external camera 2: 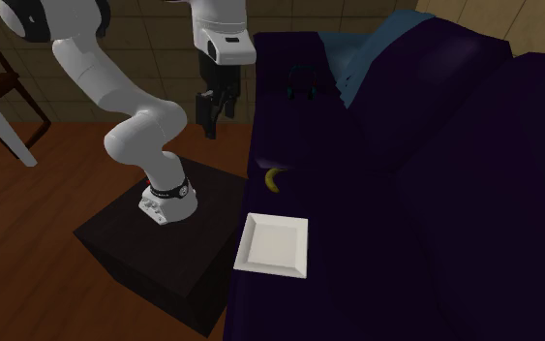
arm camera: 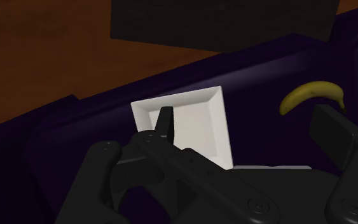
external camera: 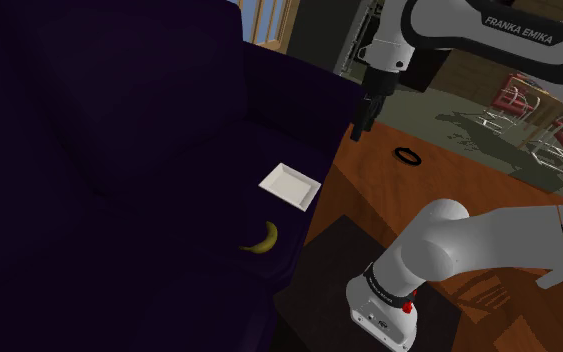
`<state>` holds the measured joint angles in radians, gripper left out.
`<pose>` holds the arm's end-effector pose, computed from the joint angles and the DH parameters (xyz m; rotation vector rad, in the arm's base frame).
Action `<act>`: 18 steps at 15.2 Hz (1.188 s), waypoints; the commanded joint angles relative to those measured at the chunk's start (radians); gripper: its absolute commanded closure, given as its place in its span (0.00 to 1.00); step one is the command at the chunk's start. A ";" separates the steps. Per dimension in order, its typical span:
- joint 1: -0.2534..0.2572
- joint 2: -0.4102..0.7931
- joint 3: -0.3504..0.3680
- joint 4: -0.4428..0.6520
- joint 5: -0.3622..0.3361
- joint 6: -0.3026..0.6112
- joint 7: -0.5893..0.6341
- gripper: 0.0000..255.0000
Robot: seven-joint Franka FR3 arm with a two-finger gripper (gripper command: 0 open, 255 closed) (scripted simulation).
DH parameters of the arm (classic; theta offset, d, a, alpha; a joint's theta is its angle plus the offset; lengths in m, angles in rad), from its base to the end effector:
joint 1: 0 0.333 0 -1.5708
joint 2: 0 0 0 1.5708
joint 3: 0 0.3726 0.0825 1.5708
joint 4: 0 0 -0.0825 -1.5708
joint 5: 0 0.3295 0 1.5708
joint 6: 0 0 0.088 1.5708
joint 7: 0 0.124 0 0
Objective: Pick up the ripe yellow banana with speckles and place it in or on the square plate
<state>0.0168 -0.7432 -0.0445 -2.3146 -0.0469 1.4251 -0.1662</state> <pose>0.2070 -0.0180 0.6097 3.1210 0.2330 -0.2316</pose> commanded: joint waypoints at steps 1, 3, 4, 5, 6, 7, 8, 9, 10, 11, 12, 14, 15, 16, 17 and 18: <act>0.000 0.000 0.000 0.000 0.000 0.000 0.000 0.00; 0.005 0.007 0.026 -0.052 0.019 0.055 0.040 0.00; 0.008 0.013 0.039 -0.076 0.029 0.083 0.059 0.00; 0.012 0.020 0.053 -0.099 0.038 0.112 0.079 0.00; 0.015 0.029 0.066 -0.121 0.048 0.141 0.098 0.00; 0.019 0.040 0.079 -0.141 0.057 0.171 0.117 0.00; 0.023 0.052 0.093 -0.161 0.066 0.201 0.137 0.00; 0.027 0.066 0.106 -0.179 0.076 0.231 0.156 0.00; 0.031 0.082 0.120 -0.195 0.085 0.263 0.174 0.00; 0.035 0.100 0.134 -0.210 0.094 0.294 0.193 0.00; 0.039 0.119 0.147 -0.224 0.102 0.326 0.212 0.00; 0.047 0.164 0.175 -0.247 0.118 0.391 0.249 0.00; 0.050 0.188 0.188 -0.257 0.125 0.424 0.267 0.00; 0.054 0.215 0.202 -0.265 0.132 0.458 0.286 0.00; 0.057 0.244 0.216 -0.271 0.138 0.491 0.305 0.00; 0.060 0.274 0.229 -0.276 0.143 0.525 0.324 0.00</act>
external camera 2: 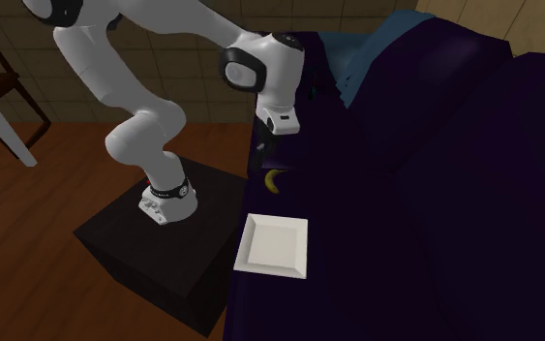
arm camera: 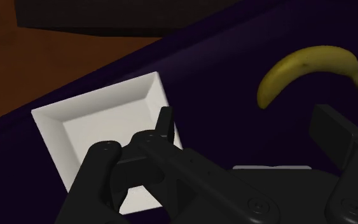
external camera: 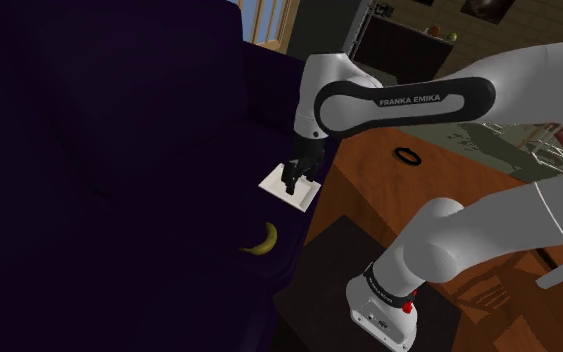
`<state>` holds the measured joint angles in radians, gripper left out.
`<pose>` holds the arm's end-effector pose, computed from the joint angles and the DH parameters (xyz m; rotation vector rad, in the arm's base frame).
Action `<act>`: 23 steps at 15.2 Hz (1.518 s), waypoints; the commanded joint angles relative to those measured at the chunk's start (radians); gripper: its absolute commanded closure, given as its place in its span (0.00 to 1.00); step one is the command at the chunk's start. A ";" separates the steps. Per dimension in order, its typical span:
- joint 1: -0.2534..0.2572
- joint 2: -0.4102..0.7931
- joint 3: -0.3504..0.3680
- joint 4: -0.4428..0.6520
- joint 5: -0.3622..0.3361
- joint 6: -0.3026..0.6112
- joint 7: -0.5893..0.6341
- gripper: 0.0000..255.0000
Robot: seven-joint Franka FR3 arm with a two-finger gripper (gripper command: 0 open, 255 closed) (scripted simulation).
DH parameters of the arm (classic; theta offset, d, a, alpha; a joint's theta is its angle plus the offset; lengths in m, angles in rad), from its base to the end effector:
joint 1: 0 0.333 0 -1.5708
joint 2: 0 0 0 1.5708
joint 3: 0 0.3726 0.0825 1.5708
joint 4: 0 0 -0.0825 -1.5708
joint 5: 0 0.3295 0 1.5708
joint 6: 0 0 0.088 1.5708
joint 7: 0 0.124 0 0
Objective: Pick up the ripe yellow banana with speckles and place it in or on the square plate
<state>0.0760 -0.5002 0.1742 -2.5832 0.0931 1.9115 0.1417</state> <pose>0.2760 0.0845 0.4701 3.0986 0.0639 -0.2691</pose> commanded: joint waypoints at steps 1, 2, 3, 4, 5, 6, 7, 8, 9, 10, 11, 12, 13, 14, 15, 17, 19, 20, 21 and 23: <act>0.003 0.062 0.024 -0.011 0.008 0.072 0.035 0.00; 0.006 0.095 0.037 -0.012 0.011 0.106 0.054 0.00; 0.008 0.130 0.050 -0.013 0.013 0.139 0.074 0.00; 0.010 0.166 0.063 -0.011 0.014 0.172 0.094 0.00; 0.011 0.204 0.075 -0.008 0.013 0.205 0.115 0.00; 0.013 0.242 0.087 -0.004 0.011 0.238 0.136 0.00; 0.014 0.282 0.098 0.003 0.007 0.269 0.158 0.00; 0.015 0.323 0.108 0.010 0.001 0.300 0.181 0.00; 0.016 0.359 0.117 0.018 -0.006 0.327 0.202 0.00; 0.016 0.368 0.117 0.011 -0.008 0.342 0.204 0.00; 0.016 0.377 0.118 0.004 -0.010 0.358 0.205 0.00; 0.016 0.386 0.119 -0.003 -0.012 0.374 0.207 0.00; 0.016 0.396 0.120 -0.009 -0.014 0.390 0.209 0.00; 0.016 0.406 0.121 -0.015 -0.016 0.406 0.211 0.00; 0.016 0.416 0.121 -0.021 -0.019 0.422 0.213 0.00; 0.015 0.433 0.122 -0.030 -0.024 0.447 0.217 0.00; 0.015 0.433 0.122 -0.030 -0.024 0.447 0.217 0.00; 0.015 0.433 0.122 -0.030 -0.024 0.447 0.217 0.00; 0.015 0.433 0.122 -0.030 -0.024 0.447 0.217 0.00; 0.015 0.433 0.122 -0.030 -0.024 0.447 0.217 0.00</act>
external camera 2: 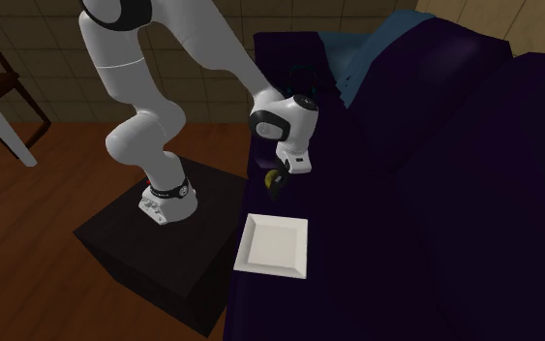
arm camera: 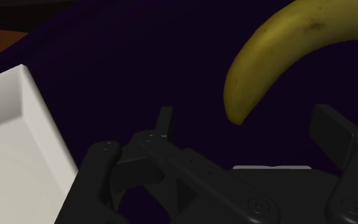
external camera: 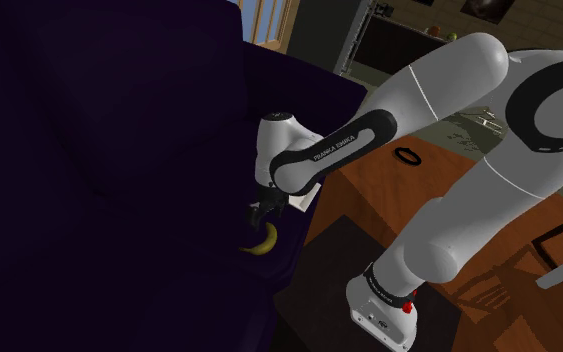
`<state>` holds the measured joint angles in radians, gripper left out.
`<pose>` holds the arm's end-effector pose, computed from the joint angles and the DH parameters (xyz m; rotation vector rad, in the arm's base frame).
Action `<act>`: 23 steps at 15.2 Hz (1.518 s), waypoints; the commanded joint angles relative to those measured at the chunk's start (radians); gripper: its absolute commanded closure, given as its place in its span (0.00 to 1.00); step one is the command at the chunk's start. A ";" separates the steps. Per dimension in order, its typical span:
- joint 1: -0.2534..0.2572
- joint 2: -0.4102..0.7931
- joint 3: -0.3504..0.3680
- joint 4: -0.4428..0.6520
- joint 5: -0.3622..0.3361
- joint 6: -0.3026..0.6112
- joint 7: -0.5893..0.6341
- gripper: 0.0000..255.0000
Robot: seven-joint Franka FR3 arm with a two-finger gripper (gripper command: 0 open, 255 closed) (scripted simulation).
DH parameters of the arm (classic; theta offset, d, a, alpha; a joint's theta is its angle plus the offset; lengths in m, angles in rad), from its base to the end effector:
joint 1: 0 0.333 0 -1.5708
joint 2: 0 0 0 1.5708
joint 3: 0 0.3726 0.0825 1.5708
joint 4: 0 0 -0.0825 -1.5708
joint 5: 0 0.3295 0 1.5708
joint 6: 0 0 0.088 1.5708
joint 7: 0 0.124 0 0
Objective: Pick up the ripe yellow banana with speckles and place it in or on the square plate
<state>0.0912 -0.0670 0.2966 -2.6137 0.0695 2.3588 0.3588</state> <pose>0.3453 0.1429 0.3443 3.0816 -0.0423 -0.2876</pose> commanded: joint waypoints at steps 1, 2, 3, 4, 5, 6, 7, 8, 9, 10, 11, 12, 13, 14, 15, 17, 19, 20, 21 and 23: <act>0.000 0.000 0.000 0.000 0.000 0.000 0.000 0.00; 0.000 0.000 0.000 0.000 0.000 0.000 0.000 0.00; 0.000 0.000 0.000 0.000 0.000 0.000 0.000 1.00; 0.000 0.000 0.000 0.000 0.000 0.000 0.000 1.00; 0.000 0.000 0.000 0.000 0.000 0.000 0.000 1.00; -0.001 -0.002 -0.001 -0.001 0.000 0.000 -0.002 1.00; -0.001 0.005 -0.001 0.001 -0.002 0.004 0.000 1.00; 0.000 0.000 0.000 -0.002 0.000 0.002 0.000 1.00; -0.002 -0.002 -0.002 0.000 0.000 -0.002 -0.004 1.00; -0.001 0.000 -0.001 -0.001 -0.001 0.001 -0.002 1.00; 0.000 -0.001 0.000 -0.004 0.000 0.003 -0.001 1.00; -0.001 0.000 0.001 0.000 0.000 0.000 0.000 1.00; 0.000 -0.014 0.000 0.003 0.004 -0.016 -0.003 1.00; 0.001 -0.027 0.000 0.005 0.008 -0.032 -0.006 1.00; 0.001 -0.040 -0.001 0.008 0.012 -0.048 -0.009 1.00; 0.002 -0.066 -0.003 0.015 0.019 -0.080 -0.014 1.00; 0.004 -0.091 -0.005 0.023 0.025 -0.112 -0.018 1.00; 0.004 -0.103 -0.006 0.027 0.027 -0.128 -0.020 1.00; 0.003 -0.092 -0.005 0.021 0.025 -0.111 -0.019 1.00; 0.004 -0.144 0.003 -0.028 0.064 -0.098 0.092 0.00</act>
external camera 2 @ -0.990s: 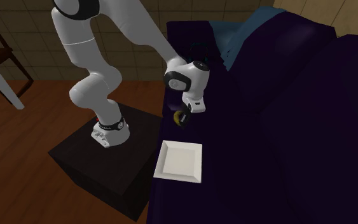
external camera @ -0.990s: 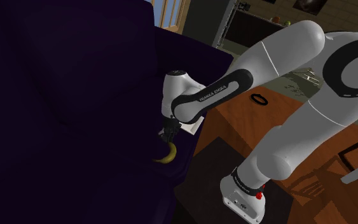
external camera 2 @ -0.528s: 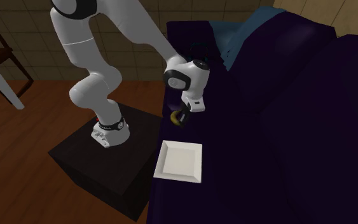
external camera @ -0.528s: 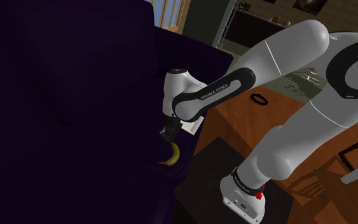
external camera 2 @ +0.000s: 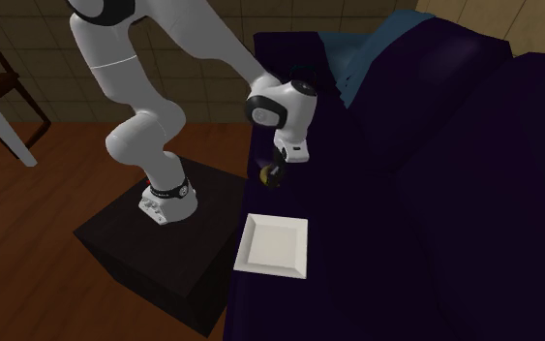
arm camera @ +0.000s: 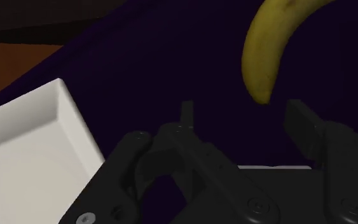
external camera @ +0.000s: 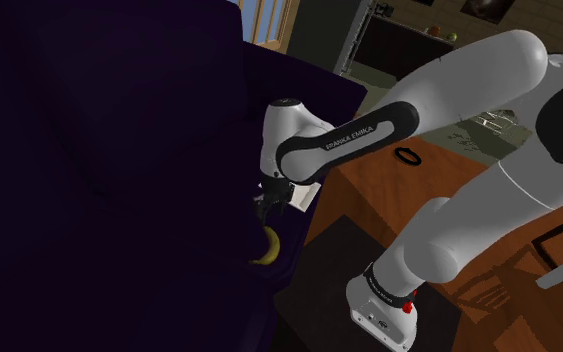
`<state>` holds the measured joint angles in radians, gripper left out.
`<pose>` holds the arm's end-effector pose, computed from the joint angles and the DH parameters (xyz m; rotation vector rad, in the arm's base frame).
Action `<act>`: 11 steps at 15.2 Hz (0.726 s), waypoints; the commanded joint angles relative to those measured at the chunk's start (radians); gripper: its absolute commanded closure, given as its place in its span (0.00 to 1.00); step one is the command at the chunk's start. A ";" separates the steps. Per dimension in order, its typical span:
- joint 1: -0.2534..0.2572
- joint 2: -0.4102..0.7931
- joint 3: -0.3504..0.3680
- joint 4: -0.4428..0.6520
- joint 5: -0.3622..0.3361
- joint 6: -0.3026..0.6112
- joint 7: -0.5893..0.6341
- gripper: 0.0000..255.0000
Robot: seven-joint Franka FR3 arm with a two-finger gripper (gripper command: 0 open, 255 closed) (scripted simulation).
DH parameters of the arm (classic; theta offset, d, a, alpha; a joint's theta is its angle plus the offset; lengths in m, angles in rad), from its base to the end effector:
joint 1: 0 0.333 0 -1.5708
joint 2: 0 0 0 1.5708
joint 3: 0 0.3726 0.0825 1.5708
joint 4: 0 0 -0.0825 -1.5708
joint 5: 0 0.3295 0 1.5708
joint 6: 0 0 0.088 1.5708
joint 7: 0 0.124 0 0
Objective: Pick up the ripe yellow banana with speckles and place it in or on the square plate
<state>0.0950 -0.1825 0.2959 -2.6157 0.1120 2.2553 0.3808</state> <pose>0.3270 0.1404 0.3773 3.0834 -0.1208 -0.2786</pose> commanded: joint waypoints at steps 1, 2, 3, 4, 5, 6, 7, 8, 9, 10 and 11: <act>0.001 -0.081 0.017 -0.074 0.063 0.018 0.186 0.00; 0.005 -0.134 0.036 -0.120 0.107 0.029 0.306 0.00; 0.010 -0.184 0.061 -0.161 0.152 0.039 0.432 0.00; 0.009 -0.190 0.067 -0.165 0.158 0.040 0.445 0.00; 0.009 -0.178 0.070 -0.172 0.160 0.058 0.445 0.00; 0.009 -0.166 0.073 -0.178 0.161 0.077 0.446 0.00; 0.009 -0.153 0.076 -0.184 0.162 0.096 0.446 0.00; 0.009 -0.140 0.079 -0.190 0.162 0.114 0.447 0.00; 0.009 -0.126 0.082 -0.195 0.163 0.133 0.448 0.00; 0.008 -0.112 0.085 -0.200 0.163 0.153 0.449 0.00; 0.008 -0.089 0.090 -0.208 0.163 0.183 0.450 0.00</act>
<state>0.1018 -0.2928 0.3798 -2.8146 0.2733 2.4071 0.8271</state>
